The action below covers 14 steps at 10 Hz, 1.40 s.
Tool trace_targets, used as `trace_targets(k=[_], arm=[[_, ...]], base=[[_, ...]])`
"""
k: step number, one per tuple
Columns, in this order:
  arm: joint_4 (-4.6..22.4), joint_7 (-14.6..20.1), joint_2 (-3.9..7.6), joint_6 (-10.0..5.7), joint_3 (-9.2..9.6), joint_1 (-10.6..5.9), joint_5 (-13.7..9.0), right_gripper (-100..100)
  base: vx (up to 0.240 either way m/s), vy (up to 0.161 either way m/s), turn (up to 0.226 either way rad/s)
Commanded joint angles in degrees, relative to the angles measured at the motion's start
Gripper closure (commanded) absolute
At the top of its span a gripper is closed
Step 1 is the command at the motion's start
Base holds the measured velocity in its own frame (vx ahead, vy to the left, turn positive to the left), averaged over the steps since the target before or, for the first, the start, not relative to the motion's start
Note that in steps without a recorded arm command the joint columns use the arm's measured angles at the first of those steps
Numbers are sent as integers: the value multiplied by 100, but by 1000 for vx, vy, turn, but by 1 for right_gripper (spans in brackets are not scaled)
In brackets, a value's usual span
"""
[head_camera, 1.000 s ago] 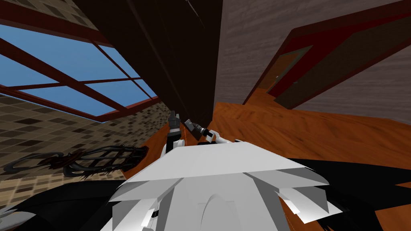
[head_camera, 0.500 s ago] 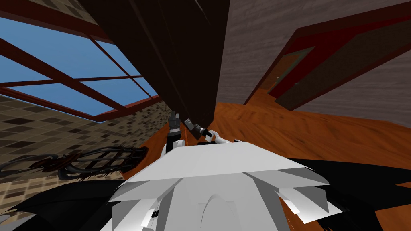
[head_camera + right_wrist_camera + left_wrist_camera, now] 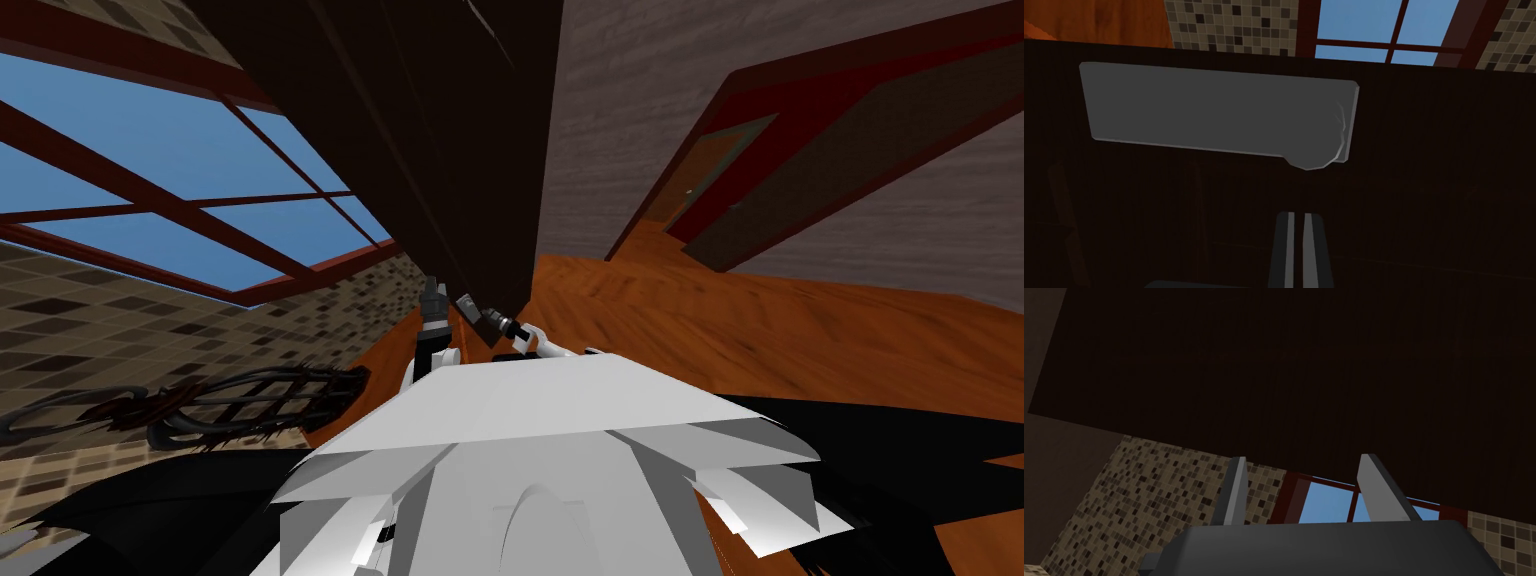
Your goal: Push the door open
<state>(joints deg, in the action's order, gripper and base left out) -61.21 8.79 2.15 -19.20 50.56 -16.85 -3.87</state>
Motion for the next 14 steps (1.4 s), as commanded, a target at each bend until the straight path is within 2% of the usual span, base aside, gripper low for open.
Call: trace_targets(k=[1, 2, 3, 4, 5, 7, 9, 11, 12, 13, 14], arm=[[60, -20, 37, -57, -101, 26, -15, -100], [62, -29, -8, -65, -147, 40, -21, -100], [64, -41, -131, -75, -210, 58, -30, -100], [62, -41, -80, -61, -174, 52, -22, -100], [99, -61, -9, -67, -219, 40, -16, -100], [132, -76, 2, -68, -255, 25, -10, -100], [166, -92, -40, -69, -294, 9, -3, -100], [204, -110, -159, -70, -337, -9, 4, -100], [186, -107, -118, -75, -321, 8, 4, -100], [186, -107, -118, -75, -321, 8, 4, 100], [186, -107, -118, -75, -321, 8, 4, 100]], base=[[-185, -50, -145], [-185, -25, -61], [-191, -33, -93], [-88, -19, -17], [62, 99, 54], [108, 162, 15], [147, 169, 25], [144, 157, 28], [73, 62, -2], [-9, -5, -5], [-19, -22, 4]])
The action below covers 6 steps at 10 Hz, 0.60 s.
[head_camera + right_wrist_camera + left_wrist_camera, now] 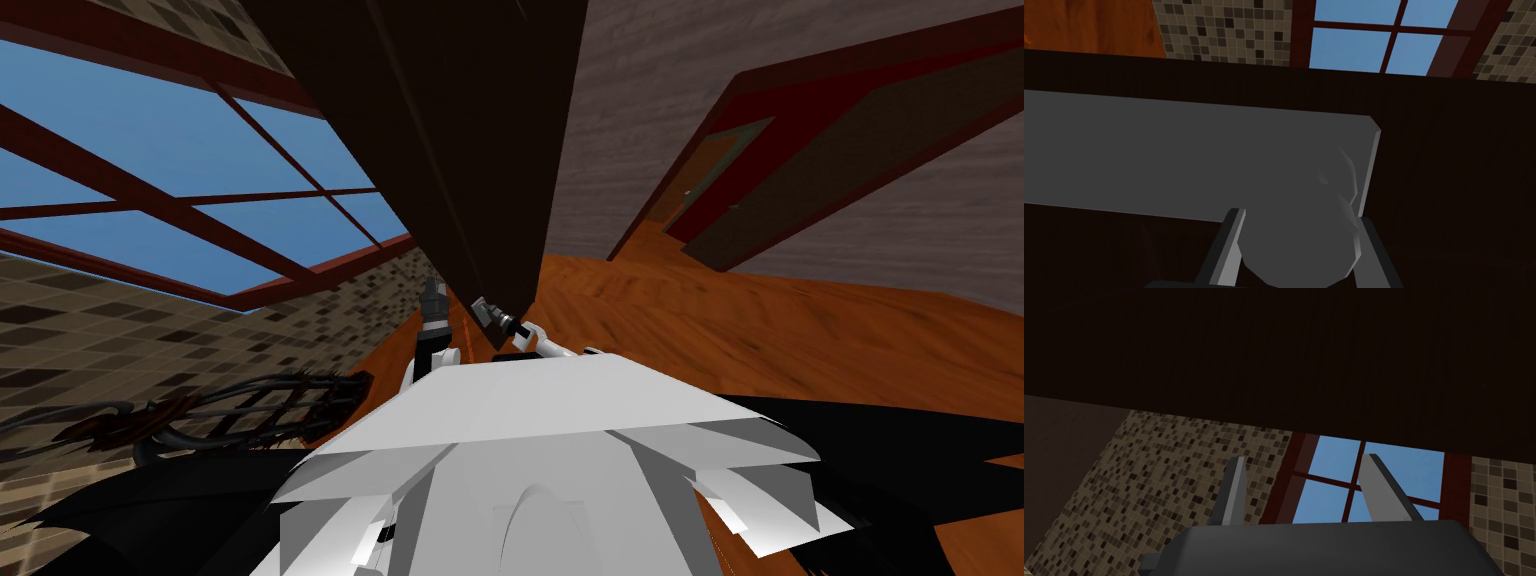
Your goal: Push the door open
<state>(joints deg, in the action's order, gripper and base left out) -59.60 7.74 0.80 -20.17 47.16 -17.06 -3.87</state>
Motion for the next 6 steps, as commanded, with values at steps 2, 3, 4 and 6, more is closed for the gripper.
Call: trace_targets(k=[2, 3, 4, 6], arm=[[25, -1, 17, 21, 18, 29, 4, 100], [25, -1, 17, 21, 18, 29, 4, 100], [25, -1, 17, 21, 18, 29, 4, 100], [-75, 37, 131, 42, -54, 144, 142, 100]], base=[[-18, -20, -3], [-8, -10, -4], [0, 0, 0], [68, 119, -107]])
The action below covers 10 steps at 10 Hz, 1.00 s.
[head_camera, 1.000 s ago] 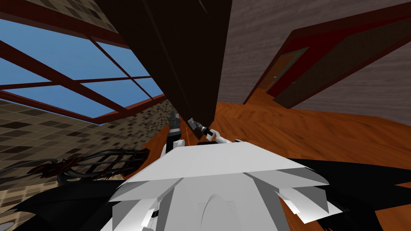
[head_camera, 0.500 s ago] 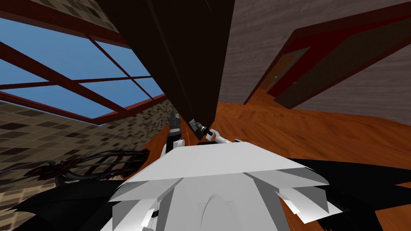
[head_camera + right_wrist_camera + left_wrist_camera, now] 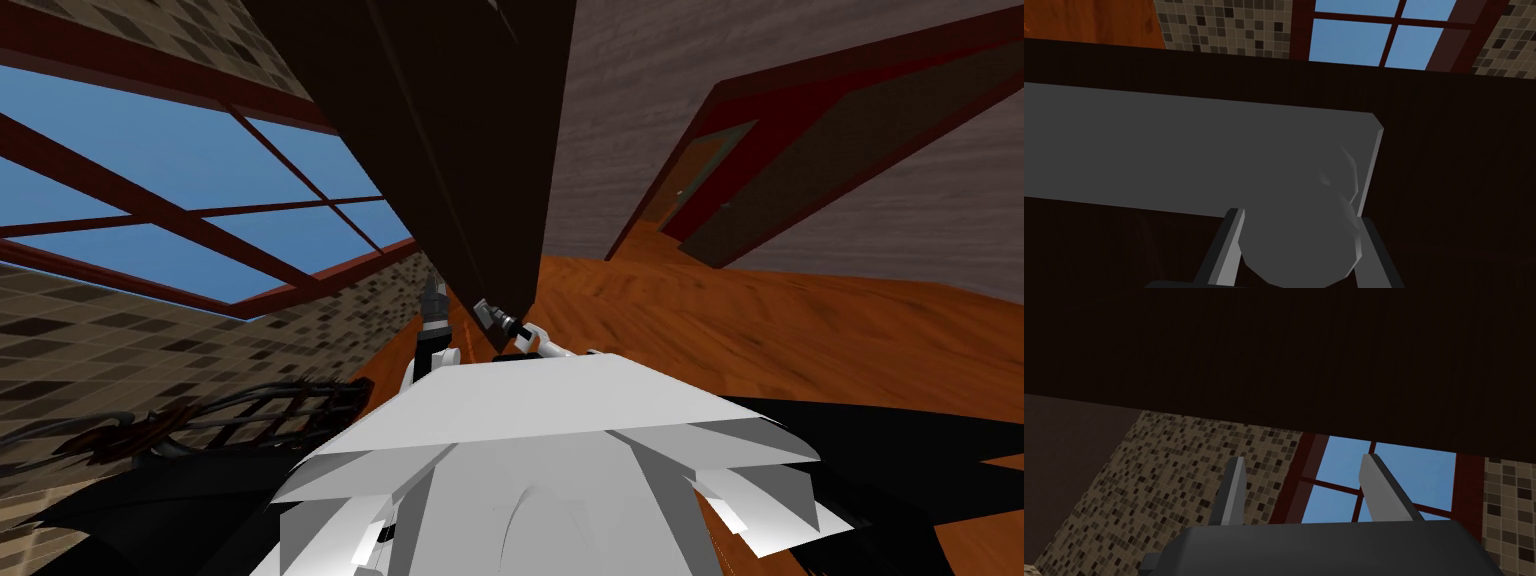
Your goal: Push the door open
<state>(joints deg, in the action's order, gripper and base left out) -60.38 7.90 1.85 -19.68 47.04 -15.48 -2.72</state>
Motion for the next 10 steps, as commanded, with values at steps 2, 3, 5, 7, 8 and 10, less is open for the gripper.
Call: trace_targets(k=[2, 3, 5, 7, 8, 10], arm=[[-79, 56, 90, 13, -90, 87, 139, 100], [-126, 77, 121, 24, -118, 145, 205, 100], [-234, 124, 175, 50, -181, 278, 354, 100], [-355, 176, 215, 78, -252, 426, 520, 100], [-419, 204, 226, 93, -289, 504, 608, 100], [-550, 261, 235, 124, -366, 665, 790, 100]], base=[[65, 170, -106], [90, 197, -111], [110, 197, -126], [135, 199, -136], [128, 216, -192], [121, 215, -141]])
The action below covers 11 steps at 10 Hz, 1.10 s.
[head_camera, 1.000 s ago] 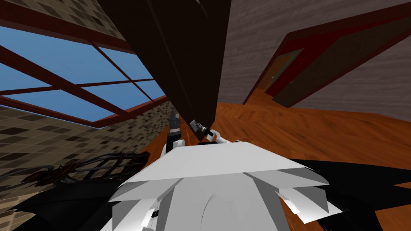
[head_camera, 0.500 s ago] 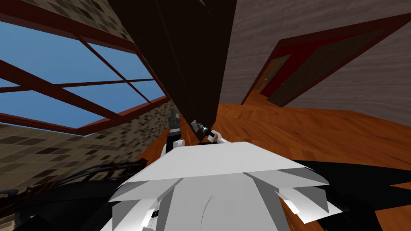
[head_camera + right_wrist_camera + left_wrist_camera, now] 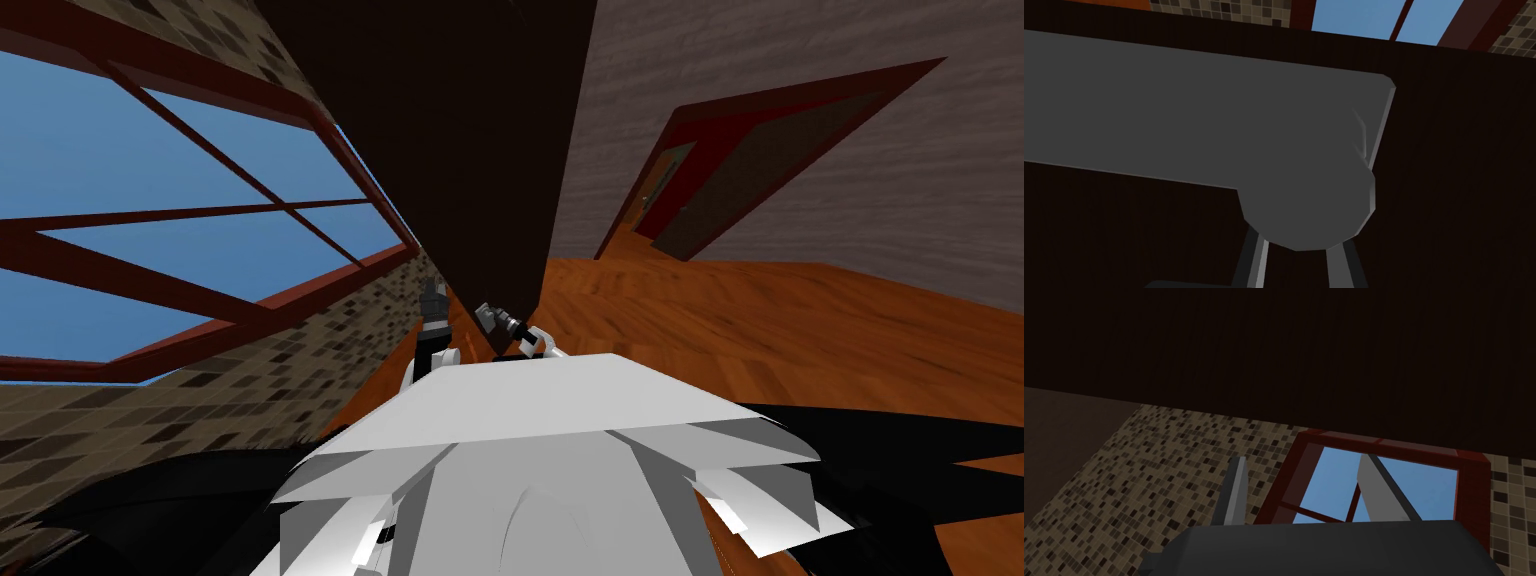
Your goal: Push the door open
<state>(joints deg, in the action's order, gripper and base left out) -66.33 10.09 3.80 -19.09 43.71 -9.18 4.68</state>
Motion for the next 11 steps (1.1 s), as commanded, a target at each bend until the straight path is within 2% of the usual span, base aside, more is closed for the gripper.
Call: trace_targets(k=[1, 2, 3, 9, 11], arm=[[-22, 72, 38, 80, -72, 117, 142, 100], [-55, 87, 33, 88, -91, 158, 188, 100], [-160, 124, 49, 88, -10, 132, 129, -100], [-471, 265, 46, 166, 187, 205, 78, -100], [-377, 232, 52, 137, 129, 174, 84, -100]], base=[[102, 210, -151], [100, 176, -136], [-115, 17, -68], [-173, -142, -30], [-13, 3, 22]])
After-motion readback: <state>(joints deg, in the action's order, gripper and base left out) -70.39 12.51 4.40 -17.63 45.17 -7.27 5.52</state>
